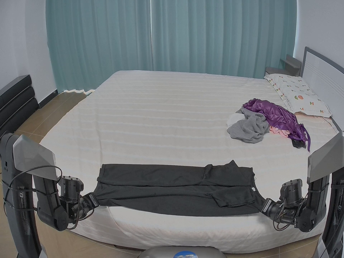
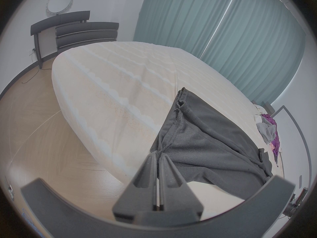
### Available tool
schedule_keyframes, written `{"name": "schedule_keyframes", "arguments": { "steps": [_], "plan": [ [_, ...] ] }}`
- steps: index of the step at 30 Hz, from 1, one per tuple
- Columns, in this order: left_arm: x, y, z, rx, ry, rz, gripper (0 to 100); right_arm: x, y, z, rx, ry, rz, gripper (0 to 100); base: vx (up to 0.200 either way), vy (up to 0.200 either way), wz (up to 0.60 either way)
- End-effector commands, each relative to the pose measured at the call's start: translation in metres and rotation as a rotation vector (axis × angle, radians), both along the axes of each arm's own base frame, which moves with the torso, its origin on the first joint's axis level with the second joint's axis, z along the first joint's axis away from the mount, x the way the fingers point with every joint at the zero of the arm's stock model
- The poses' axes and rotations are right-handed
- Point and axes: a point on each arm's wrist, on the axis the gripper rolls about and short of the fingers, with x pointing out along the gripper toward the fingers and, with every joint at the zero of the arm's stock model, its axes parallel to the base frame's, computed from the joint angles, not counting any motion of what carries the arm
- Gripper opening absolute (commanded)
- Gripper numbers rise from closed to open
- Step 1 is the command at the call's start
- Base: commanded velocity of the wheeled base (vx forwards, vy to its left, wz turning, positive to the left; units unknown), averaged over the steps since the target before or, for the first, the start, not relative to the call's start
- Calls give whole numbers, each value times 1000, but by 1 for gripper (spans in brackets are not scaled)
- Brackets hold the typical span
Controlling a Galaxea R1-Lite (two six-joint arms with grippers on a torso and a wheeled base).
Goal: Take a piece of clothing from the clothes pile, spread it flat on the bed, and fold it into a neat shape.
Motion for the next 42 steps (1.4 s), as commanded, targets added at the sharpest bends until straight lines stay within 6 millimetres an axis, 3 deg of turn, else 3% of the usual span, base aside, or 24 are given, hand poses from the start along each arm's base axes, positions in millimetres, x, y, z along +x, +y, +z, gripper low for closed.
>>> {"name": "schedule_keyframes", "arguments": {
  "steps": [1, 2, 9, 11, 18, 25, 33, 34, 42],
  "plan": [
    [0, 0, -1, -3, 4, 2, 100, 0, -1, -3, -1, 12, -2, 0, 0, 0, 0],
    [0, 0, -1, -3, 4, 2, 100, 0, -1, -3, -1, 12, -2, 100, 0, 0, 0],
    [5, 6, 4, -10, -29, 22, 100, -1, -1, 3, 17, -31, 5, 100, 0, 0, 0],
    [12, 14, 14, -25, -84, 50, 100, 0, -1, 7, 23, -75, 4, 100, 0, 0, 0],
    [31, 24, 20, -126, -145, -30, 100, 10, -23, 12, 6, -142, -64, 100, 0, 0, 0],
    [48, 17, 6, -132, -149, -170, 100, 16, -43, 11, 77, -159, -75, 100, 0, 0, 0],
    [56, 17, -12, -50, -128, -238, 100, 20, -46, 4, 82, -150, -83, 100, 0, 0, 0],
    [57, 17, -14, -47, -128, -240, 0, 20, -46, 3, 82, -145, -83, 100, 0, 0, 0],
    [63, 28, -12, -35, -155, -202, 0, 21, -44, -2, 84, -128, -78, 100, 0, 0, 0]
  ]
}}
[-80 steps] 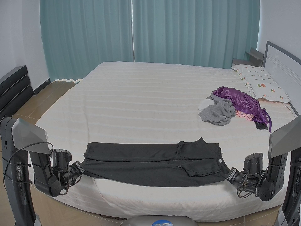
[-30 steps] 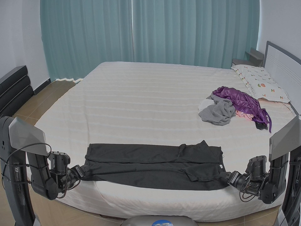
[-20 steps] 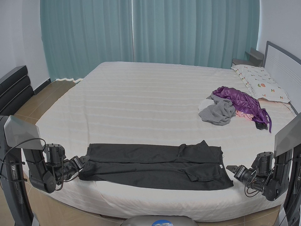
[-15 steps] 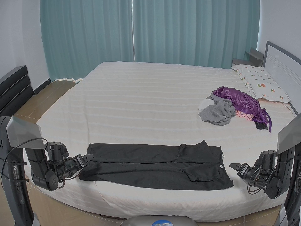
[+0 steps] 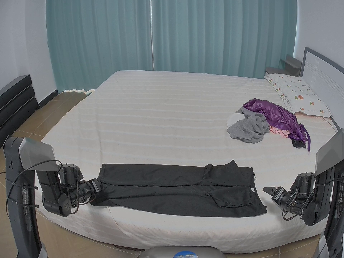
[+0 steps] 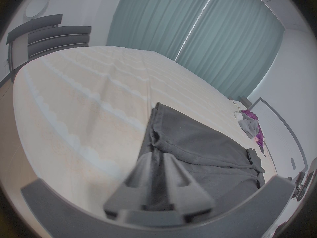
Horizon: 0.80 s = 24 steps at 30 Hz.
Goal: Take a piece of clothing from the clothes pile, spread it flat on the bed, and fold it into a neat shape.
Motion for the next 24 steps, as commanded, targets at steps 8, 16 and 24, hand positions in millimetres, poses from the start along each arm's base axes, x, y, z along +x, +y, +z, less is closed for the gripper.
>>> {"name": "schedule_keyframes", "arguments": {
  "steps": [8, 16, 24],
  "plan": [
    [14, 15, 4, 4, -57, 53, 0, 3, 3, -6, 17, 5, 19, 100, 0, 0, 0],
    [16, 17, 7, -8, -67, 61, 0, 4, 4, -7, 27, 7, 29, 100, 0, 0, 0],
    [12, 13, 26, -113, -95, 71, 100, 4, 4, -7, 38, 8, 36, 100, 0, 0, 0]
  ]
}}
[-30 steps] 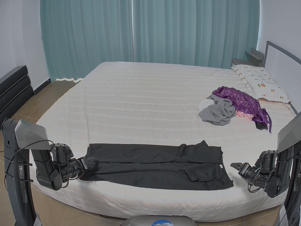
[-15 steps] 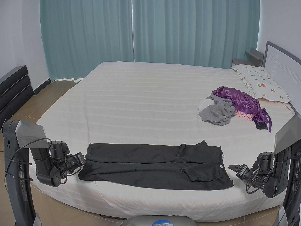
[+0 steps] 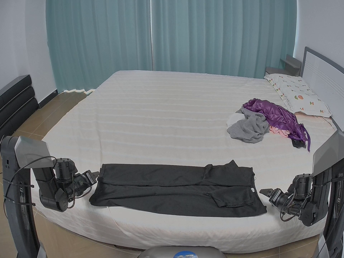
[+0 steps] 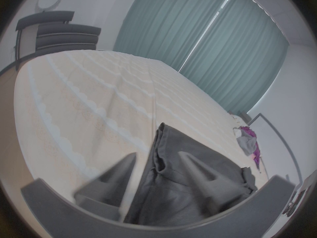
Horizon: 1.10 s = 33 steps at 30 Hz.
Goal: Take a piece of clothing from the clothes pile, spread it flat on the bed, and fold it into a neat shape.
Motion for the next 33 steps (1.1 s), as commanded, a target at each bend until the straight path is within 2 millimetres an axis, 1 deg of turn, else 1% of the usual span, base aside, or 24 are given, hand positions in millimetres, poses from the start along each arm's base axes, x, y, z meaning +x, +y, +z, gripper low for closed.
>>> {"name": "schedule_keyframes", "arguments": {
  "steps": [1, 3, 7, 10, 11, 15, 21, 25, 33],
  "plan": [
    [-1, -3, 17, -50, -37, -17, 100, 1, 0, 1, 7, -11, 6, 100, 0, 0, 0],
    [-4, -4, 18, -77, -31, -46, 100, 1, 0, 0, 6, -10, 6, 100, 0, 0, 0],
    [-13, -10, 14, -123, 4, -133, 100, 1, 0, 0, 6, -8, 6, 100, 0, 0, 0],
    [-15, -12, 14, -141, 10, -168, 100, 1, 1, 0, 6, -8, 9, 100, 0, 0, 0],
    [-17, -17, 13, -151, 22, -199, 100, 1, 2, -1, 6, -5, 12, 100, 0, 0, 0],
    [-18, -25, 8, -126, 30, -246, 100, 2, 2, -4, 5, -1, 14, 100, 0, 0, 0],
    [-16, -25, -2, -76, 40, -258, 100, 1, 4, -4, 5, 2, 23, 100, 0, 0, 0],
    [-15, -23, -7, -33, 43, -235, 100, 1, 7, -4, 6, 3, 35, 100, 0, 0, 0],
    [-11, -21, -15, -13, 51, -220, 100, 0, 9, -5, 6, 7, 41, 100, 0, 0, 0]
  ]
}}
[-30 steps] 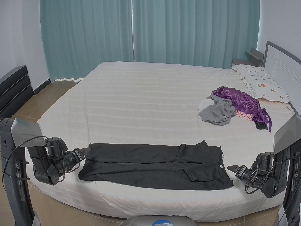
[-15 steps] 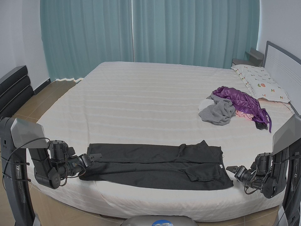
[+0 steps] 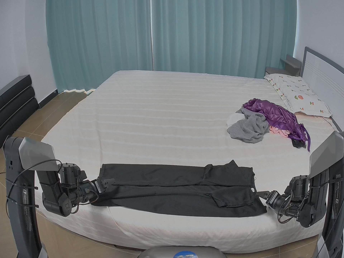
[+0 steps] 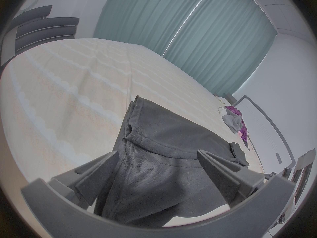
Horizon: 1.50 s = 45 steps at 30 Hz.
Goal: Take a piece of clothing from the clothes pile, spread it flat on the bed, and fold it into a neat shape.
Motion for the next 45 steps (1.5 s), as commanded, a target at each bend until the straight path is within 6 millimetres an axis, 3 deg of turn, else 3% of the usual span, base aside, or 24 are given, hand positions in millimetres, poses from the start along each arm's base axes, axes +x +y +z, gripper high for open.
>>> {"name": "schedule_keyframes", "arguments": {
  "steps": [1, 6, 7, 16, 39, 40, 45],
  "plan": [
    [0, 1, -7, 1, 16, 4, 100, 0, 1, 1, 1, -10, 3, 100, 0, 0, 0],
    [1, 1, -7, 0, 15, 5, 100, 1, 1, 1, 1, -11, 3, 100, 0, 0, 0],
    [2, 1, -7, 0, 13, 5, 0, 1, 1, 1, 2, -11, 2, 100, 0, 0, 0],
    [8, 12, -4, 10, -16, 62, 0, 1, 1, 0, 1, -10, 3, 100, 0, 0, 0],
    [13, 17, 1, 31, -79, 99, 0, 7, 5, -3, 0, -22, 15, 100, 0, 0, 0],
    [13, 17, 1, 31, -79, 99, 100, 7, 5, -3, 0, -24, 15, 100, 0, 0, 0],
    [13, 17, -4, 30, -68, 99, 100, 6, 7, -6, -1, -10, 24, 100, 0, 0, 0]
  ]
}}
